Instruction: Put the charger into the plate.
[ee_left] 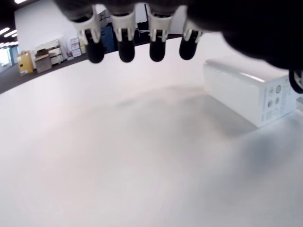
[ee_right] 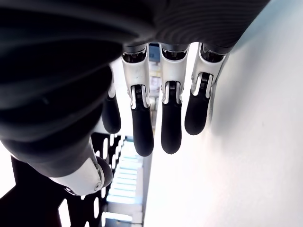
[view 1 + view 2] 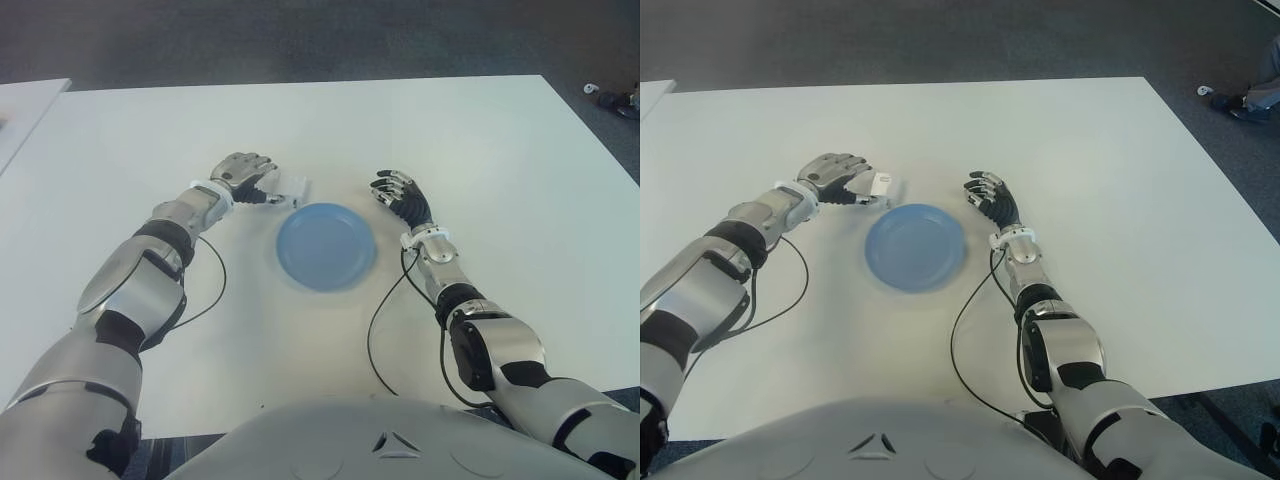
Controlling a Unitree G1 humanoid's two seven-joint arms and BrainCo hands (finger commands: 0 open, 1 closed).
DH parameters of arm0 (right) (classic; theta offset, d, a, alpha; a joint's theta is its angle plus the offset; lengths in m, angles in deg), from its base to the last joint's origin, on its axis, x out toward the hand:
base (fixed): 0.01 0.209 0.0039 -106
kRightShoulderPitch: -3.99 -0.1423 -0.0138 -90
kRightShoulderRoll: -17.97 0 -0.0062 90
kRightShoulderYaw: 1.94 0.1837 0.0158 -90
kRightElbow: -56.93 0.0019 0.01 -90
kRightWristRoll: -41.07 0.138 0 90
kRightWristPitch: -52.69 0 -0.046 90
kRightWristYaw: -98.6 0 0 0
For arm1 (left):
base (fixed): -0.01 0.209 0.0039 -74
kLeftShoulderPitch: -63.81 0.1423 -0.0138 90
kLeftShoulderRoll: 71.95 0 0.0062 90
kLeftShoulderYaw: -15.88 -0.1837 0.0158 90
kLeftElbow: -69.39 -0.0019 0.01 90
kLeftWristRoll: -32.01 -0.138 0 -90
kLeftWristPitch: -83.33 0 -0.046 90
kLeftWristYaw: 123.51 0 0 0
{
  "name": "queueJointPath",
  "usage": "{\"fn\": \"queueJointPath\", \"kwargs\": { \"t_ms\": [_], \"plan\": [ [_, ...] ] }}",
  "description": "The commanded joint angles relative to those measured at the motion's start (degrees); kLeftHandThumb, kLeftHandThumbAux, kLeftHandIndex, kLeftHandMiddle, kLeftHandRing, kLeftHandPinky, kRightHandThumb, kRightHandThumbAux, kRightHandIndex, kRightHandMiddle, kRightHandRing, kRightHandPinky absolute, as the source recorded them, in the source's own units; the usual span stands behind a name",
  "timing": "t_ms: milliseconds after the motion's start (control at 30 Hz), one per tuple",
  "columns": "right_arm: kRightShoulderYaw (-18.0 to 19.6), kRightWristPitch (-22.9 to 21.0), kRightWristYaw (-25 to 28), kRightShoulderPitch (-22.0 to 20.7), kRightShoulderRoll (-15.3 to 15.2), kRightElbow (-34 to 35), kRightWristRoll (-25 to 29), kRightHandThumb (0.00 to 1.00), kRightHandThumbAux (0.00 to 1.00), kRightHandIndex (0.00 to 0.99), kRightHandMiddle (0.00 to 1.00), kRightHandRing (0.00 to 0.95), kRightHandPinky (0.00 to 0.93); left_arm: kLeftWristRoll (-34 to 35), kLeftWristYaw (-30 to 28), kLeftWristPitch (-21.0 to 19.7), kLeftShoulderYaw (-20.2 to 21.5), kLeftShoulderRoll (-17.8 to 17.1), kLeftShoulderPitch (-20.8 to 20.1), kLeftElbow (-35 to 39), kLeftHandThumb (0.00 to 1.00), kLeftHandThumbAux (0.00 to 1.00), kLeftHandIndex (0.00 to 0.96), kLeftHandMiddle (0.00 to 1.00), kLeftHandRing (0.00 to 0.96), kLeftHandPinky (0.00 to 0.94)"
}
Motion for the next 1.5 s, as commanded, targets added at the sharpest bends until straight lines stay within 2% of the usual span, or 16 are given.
{"fn": "queueJointPath", "kwargs": {
  "t_ms": [33, 533, 1033, 1500],
  "plan": [
    [-0.56, -2.83, 0.39, 4.00, 1.15, -2.98, -0.85, 0.000, 0.776, 0.268, 0.400, 0.368, 0.266, -1.48, 1.18, 0.64, -0.95, -0.50, -0.82, -0.44, 0.241, 0.113, 0.000, 0.000, 0.000, 0.000],
    [-0.55, -2.89, 0.19, 3.93, 1.18, -3.14, -0.91, 0.000, 0.784, 0.271, 0.400, 0.377, 0.296, 0.36, 3.02, 2.59, 0.51, -0.20, -0.49, -0.47, 0.243, 0.128, 0.000, 0.000, 0.000, 0.000],
    [-0.63, -3.02, 0.14, 3.77, 1.13, -3.27, -1.02, 0.000, 0.788, 0.269, 0.401, 0.376, 0.282, 4.00, 2.99, 3.55, 4.65, 0.70, 0.26, -0.27, 0.243, 0.143, 0.000, 0.000, 0.000, 0.000],
    [-0.30, -3.28, 0.51, 3.87, 1.33, -3.28, -0.62, 0.000, 0.758, 0.268, 0.402, 0.363, 0.247, 4.78, 3.06, 3.43, 5.81, 1.40, 0.27, -0.02, 0.261, 0.152, 0.000, 0.000, 0.000, 0.000]
  ]
}}
